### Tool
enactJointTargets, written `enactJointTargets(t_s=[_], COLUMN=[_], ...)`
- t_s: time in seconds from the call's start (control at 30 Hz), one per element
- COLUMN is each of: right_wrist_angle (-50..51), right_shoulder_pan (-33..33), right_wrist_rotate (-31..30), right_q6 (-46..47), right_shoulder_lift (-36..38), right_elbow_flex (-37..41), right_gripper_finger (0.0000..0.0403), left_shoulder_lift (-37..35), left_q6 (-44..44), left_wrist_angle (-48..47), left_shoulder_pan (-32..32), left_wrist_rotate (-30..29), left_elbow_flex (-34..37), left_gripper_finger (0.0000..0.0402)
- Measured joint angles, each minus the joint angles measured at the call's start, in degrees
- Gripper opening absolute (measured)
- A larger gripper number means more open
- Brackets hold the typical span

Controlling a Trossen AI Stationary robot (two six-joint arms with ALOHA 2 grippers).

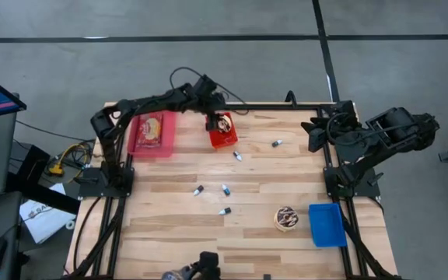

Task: Pick & Place Food Item
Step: Put the left black donut into the red bin

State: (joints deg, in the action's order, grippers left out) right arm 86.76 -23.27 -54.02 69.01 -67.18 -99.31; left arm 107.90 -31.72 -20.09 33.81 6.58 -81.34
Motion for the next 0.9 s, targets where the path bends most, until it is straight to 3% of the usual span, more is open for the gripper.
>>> enactJointTargets(t_s=[0.27, 0.47, 0.9], right_wrist_angle=[0.2, 0.2, 1.6], right_shoulder_pan=[0.2, 0.3, 0.4], right_wrist_rotate=[0.0, 0.2, 0.2], right_q6=[-0.5, 0.6, 1.5], right_shoulder_lift=[0.1, 0.1, 0.2], right_elbow_flex=[0.0, 0.0, 0.0], right_gripper_finger=[0.0188, 0.0188, 0.0188], left_shoulder_lift=[5.9, 8.3, 12.2], left_q6=[0.6, -2.5, -2.7], left_wrist_angle=[-15.2, -11.4, -13.7], left_shoulder_pan=[1.8, 1.5, 2.3], left_wrist_rotate=[7.0, 5.4, 6.9], left_elbow_flex=[-9.4, -14.0, -15.1], left_gripper_finger=[0.015, 0.015, 0.015])
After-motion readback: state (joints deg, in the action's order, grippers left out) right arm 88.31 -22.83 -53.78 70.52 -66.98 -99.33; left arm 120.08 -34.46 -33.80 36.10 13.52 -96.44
